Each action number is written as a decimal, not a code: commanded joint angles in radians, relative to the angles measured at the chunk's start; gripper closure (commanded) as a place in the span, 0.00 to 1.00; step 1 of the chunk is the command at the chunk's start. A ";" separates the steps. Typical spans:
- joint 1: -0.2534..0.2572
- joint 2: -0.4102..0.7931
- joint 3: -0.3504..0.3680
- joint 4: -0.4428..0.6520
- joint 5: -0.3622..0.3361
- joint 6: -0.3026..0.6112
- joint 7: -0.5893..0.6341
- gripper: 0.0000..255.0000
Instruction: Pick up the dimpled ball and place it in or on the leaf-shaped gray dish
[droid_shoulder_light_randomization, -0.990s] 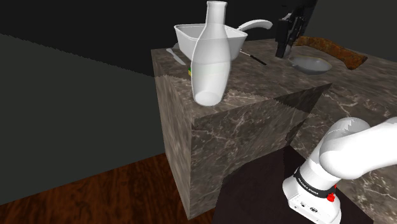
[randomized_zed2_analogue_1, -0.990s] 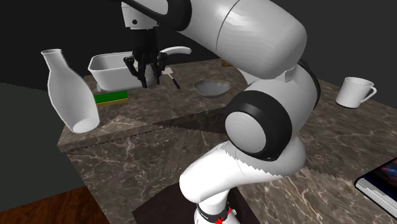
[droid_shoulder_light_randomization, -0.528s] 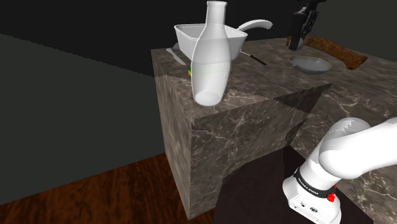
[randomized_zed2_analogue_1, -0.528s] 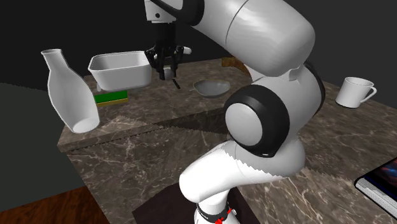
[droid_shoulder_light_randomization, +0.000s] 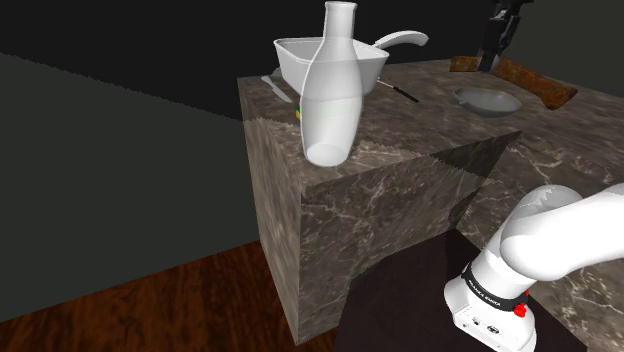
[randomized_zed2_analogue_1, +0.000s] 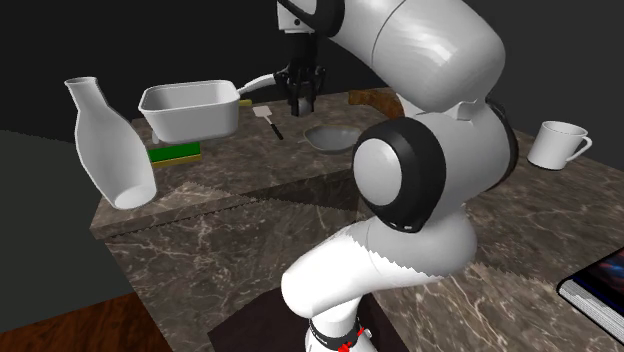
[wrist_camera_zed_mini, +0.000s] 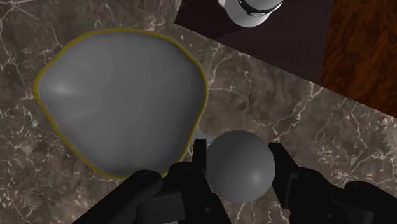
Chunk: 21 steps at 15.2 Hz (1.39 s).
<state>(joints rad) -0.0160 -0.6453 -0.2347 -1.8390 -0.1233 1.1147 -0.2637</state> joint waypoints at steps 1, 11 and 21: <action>-0.004 0.019 -0.049 0.028 -0.034 -0.003 -0.060 1.00; -0.016 0.035 -0.168 -0.005 -0.107 0.066 -0.188 1.00; -0.030 -0.031 -0.175 -0.183 -0.125 0.179 -0.170 1.00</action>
<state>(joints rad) -0.0445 -0.6729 -0.4080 -2.0119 -0.2467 1.2869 -0.4335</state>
